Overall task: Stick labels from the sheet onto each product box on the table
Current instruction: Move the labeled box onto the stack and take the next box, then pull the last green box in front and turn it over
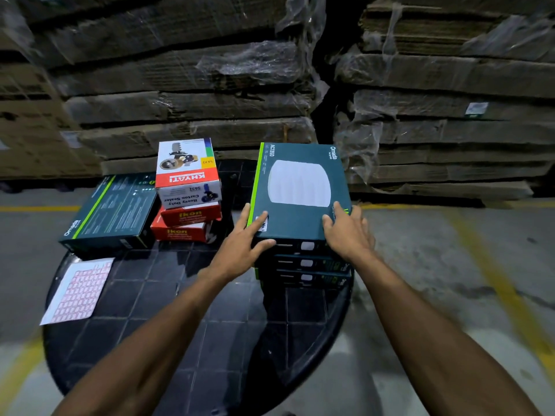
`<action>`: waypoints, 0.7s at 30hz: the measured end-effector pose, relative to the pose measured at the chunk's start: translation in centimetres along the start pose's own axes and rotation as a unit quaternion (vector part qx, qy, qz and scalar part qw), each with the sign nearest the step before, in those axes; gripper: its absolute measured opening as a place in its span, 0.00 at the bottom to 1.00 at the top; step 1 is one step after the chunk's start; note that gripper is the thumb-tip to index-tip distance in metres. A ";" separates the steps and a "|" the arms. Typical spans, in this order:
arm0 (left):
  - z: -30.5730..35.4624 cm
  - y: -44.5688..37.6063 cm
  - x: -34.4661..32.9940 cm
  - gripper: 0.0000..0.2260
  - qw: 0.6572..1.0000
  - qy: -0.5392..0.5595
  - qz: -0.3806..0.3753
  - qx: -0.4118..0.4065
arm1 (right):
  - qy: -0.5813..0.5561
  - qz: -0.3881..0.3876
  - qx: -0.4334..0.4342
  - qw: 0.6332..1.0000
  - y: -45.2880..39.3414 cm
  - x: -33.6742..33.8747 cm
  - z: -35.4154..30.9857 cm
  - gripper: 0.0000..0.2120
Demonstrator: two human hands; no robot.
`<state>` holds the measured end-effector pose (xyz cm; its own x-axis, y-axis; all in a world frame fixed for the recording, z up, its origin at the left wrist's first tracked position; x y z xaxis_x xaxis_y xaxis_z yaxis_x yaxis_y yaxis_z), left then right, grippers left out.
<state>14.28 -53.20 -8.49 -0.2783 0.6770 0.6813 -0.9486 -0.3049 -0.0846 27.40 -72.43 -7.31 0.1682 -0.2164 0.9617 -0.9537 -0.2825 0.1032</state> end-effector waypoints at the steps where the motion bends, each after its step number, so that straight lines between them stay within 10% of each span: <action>1: -0.1 0.0 0.0 0.30 1.000 -0.005 -0.003 0.001 | 0.001 0.000 -0.001 1.000 0.2 0.0 0.0 0.25; 11: -0.5 0.9 1.0 0.27 0.998 -0.063 -0.017 0.001 | 0.081 0.018 0.003 0.997 0.5 1.2 -1.1 0.21; 21: -8.4 4.7 9.5 0.22 0.990 -0.089 0.066 0.085 | 0.098 0.061 0.196 0.974 3.1 -0.4 -15.5 0.18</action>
<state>5.94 -42.58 -8.56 -0.3534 0.4986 0.7915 -0.8621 -0.5021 -0.0686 20.51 -58.76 -3.49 -0.0279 -0.0999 0.9946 -0.7882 -0.6098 -0.0833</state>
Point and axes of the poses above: each hand's wrist, its own y-axis away from the middle knuckle, its own x-axis out of the back of the hand, z = x × y, the point moved 8 cm from there along -y, towards the middle knuckle, and after that the axes turned 10 degrees about y, right-handed, at the moved point
